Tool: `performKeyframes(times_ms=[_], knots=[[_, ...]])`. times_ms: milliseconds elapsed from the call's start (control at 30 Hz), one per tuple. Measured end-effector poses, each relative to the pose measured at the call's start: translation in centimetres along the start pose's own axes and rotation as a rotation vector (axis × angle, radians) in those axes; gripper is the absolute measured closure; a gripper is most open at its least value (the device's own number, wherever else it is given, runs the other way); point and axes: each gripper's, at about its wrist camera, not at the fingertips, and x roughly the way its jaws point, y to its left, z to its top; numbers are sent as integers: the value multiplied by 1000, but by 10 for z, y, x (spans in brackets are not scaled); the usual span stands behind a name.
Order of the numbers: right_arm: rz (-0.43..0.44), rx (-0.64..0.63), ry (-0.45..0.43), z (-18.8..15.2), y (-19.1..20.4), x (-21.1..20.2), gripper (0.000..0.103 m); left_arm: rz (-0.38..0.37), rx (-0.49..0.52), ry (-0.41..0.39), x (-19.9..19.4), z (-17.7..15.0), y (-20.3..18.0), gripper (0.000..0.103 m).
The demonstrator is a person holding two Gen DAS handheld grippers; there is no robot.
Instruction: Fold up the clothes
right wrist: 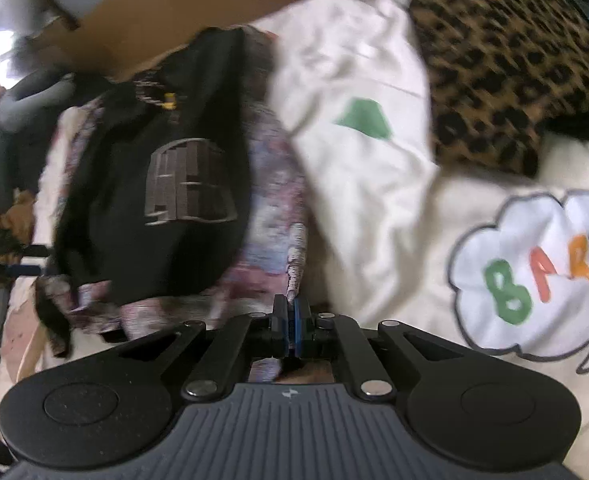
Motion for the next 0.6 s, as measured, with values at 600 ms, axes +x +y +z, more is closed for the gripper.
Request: performKeyframes(times_ms=[600], knots=[[36,-98,47,-5,46,43,82,-9,-12,13,5,-2,5,45]])
